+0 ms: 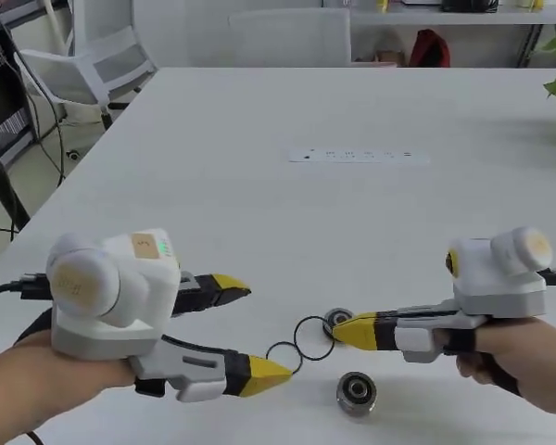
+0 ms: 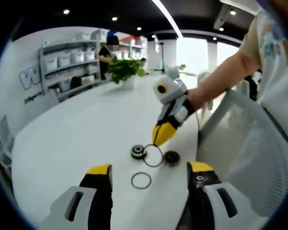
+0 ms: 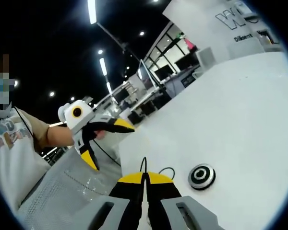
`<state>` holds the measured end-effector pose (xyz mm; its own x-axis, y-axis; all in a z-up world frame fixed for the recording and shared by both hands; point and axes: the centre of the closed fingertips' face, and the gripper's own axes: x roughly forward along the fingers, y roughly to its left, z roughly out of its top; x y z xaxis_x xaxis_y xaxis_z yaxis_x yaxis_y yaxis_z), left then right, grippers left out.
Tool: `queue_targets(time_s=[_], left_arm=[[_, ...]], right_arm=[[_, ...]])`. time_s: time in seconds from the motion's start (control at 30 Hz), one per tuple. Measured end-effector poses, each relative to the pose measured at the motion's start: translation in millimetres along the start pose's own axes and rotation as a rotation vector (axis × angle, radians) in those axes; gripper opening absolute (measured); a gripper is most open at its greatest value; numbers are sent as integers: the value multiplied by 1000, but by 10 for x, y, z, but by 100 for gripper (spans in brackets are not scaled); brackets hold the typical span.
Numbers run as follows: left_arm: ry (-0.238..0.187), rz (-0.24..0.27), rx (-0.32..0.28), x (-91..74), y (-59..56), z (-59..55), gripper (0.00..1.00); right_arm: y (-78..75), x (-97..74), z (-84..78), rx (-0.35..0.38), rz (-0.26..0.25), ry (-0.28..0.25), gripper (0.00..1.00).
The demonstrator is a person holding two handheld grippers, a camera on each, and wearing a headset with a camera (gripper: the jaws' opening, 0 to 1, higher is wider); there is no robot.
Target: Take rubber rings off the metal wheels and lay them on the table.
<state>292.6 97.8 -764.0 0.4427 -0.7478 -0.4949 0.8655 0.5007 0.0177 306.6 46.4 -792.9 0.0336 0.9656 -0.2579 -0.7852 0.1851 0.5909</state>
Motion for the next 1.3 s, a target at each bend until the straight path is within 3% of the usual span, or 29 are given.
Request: queue_targets(time_s=[0.6,1.3], left_arm=[[8,49,-25,-192,65,-130,69],[17,60,-46,-217,63,-202,69]], right_arm=[[-55,232,-145,-7,19,79,0],[-195,377,-410,-32,-33,189,0]])
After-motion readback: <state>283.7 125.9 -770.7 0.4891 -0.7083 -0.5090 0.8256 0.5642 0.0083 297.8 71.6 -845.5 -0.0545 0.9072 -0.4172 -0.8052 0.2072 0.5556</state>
